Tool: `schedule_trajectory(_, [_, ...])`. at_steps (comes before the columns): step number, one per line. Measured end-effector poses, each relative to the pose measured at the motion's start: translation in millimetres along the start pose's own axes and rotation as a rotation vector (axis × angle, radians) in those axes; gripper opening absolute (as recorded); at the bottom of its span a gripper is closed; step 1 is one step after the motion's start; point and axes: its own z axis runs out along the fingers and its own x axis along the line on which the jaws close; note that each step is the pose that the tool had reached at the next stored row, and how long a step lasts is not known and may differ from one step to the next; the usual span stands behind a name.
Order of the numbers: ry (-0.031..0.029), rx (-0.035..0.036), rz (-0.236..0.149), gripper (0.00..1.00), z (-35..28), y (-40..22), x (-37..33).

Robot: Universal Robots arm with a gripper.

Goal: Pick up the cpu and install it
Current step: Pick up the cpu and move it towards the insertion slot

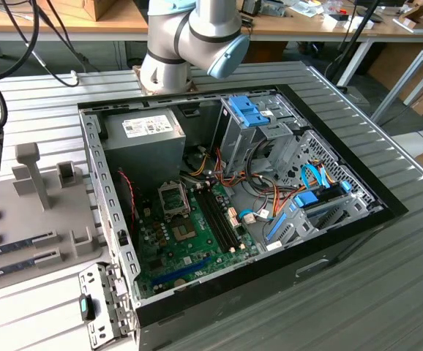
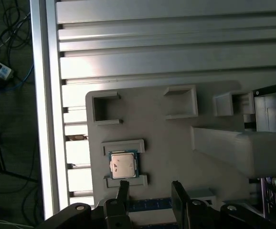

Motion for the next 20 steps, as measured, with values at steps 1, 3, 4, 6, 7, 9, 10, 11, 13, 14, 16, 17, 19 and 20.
schedule_trajectory(1, [0.0001,0.0001,0.0,0.48,0.0,0.0,0.2])
schedule_trajectory(3, [0.0001,0.0,0.0,0.48,0.2,-0.1,0.7])
schedule_trajectory(4, [0.0,0.0,0.0,0.48,0.3,-0.1,0.9])
schedule_trajectory(6, [0.0,0.0,0.0,0.48,0.4,-0.1,1.4])
schedule_trajectory(7, [0.0,0.0,0.0,0.48,0.5,-0.1,1.7])
schedule_trajectory(9, [0.0,0.0,0.0,0.48,0.6,-0.2,2.2])
schedule_trajectory(10, [0.0001,0.0,0.0,0.48,0.7,-0.2,2.5])
schedule_trajectory(11, [0.0,0.0,0.0,0.48,0.8,-0.2,2.7])
schedule_trajectory(13, [0.0,0.0,0.0,0.48,1.0,-0.2,3.3])
schedule_trajectory(14, [0.0,0.0,0.0,0.48,1.1,-0.3,3.5])
schedule_trajectory(16, [0.0001,0.0,0.0,0.48,1.2,-0.3,4.2])
schedule_trajectory(17, [0.0001,0.0001,0.0,0.48,1.2,-0.3,4.6])
schedule_trajectory(19, [0.0,0.0,0.0,0.48,1.3,-0.4,5.5])
schedule_trajectory(20, [0.0001,0.0,0.0,0.48,1.3,-0.5,5.9])
